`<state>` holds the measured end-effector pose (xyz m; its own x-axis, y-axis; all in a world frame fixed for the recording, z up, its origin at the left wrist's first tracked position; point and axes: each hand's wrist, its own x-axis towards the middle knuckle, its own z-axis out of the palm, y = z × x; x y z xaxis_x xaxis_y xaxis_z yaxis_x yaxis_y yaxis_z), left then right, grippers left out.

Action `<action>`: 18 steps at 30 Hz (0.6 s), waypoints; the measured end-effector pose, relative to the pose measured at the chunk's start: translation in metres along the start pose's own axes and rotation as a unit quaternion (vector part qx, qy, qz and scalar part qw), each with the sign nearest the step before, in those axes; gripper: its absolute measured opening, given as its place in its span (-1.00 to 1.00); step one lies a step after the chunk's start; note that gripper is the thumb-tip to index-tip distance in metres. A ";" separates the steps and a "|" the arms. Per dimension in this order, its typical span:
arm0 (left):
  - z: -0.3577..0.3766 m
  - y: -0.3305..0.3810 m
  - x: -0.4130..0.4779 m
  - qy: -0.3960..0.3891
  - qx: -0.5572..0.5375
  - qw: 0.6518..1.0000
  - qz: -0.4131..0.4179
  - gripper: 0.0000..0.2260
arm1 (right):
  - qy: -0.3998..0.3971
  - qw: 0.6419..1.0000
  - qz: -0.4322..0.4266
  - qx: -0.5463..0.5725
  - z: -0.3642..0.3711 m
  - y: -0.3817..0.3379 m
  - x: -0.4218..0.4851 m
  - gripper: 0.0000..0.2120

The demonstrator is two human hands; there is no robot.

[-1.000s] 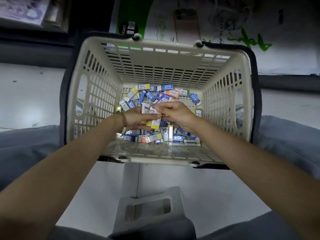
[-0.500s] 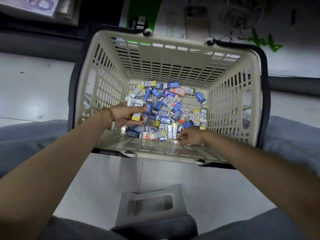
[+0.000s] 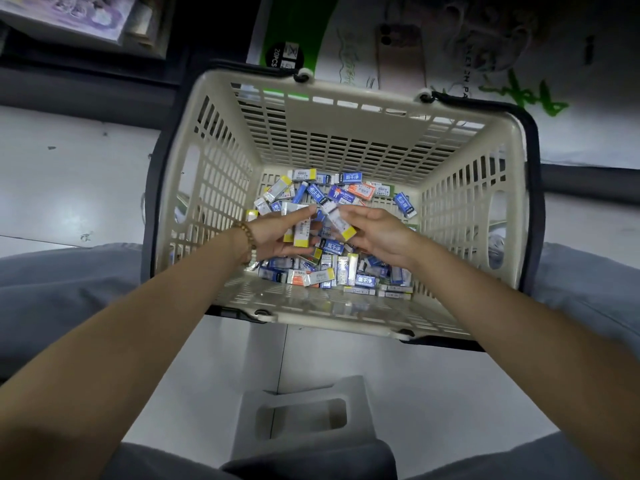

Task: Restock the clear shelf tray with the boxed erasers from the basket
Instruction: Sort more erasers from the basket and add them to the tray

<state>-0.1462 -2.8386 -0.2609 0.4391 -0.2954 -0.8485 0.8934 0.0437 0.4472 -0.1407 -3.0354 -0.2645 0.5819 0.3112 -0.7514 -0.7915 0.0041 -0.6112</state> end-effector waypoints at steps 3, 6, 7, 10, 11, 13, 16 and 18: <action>0.008 0.000 0.007 0.018 -0.025 1.000 0.002 0.04 | -0.006 0.999 -0.024 -0.047 0.013 -0.003 0.002 -0.76; 0.010 -0.001 0.011 0.035 -0.035 0.999 0.021 -0.03 | 0.032 0.999 -0.030 -0.027 0.006 0.005 0.005 -0.83; 0.007 -0.001 0.011 0.040 -0.033 0.998 0.027 -0.06 | 0.056 0.996 -0.021 -0.065 -0.001 0.009 0.005 -0.81; -0.005 -0.001 0.009 0.066 -0.008 0.998 0.013 0.01 | 0.064 0.928 0.027 -0.367 -0.026 0.036 0.008 -0.75; -0.009 -0.002 0.008 0.072 0.004 0.997 0.005 -0.01 | 0.044 0.900 0.039 -0.433 -0.031 0.046 0.010 -0.74; -0.011 -0.001 0.007 0.070 0.014 0.997 -0.002 -0.18 | 0.006 0.858 0.027 -0.512 -0.034 0.059 0.012 -0.69; -0.008 0.001 0.010 0.060 -0.003 0.998 0.000 -0.47 | 0.004 0.845 0.002 -0.534 -0.034 0.062 0.014 -0.63; -0.007 0.002 0.013 0.062 -0.016 0.998 -0.008 -0.46 | 0.017 0.859 0.000 -0.512 -0.033 0.065 0.012 -0.59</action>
<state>-0.1383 -2.8352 -0.2731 0.4307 -0.1761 -0.8851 0.9024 0.0716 0.4249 -0.1785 -3.0628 -0.3214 0.6007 0.2825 -0.7479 -0.2221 -0.8397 -0.4956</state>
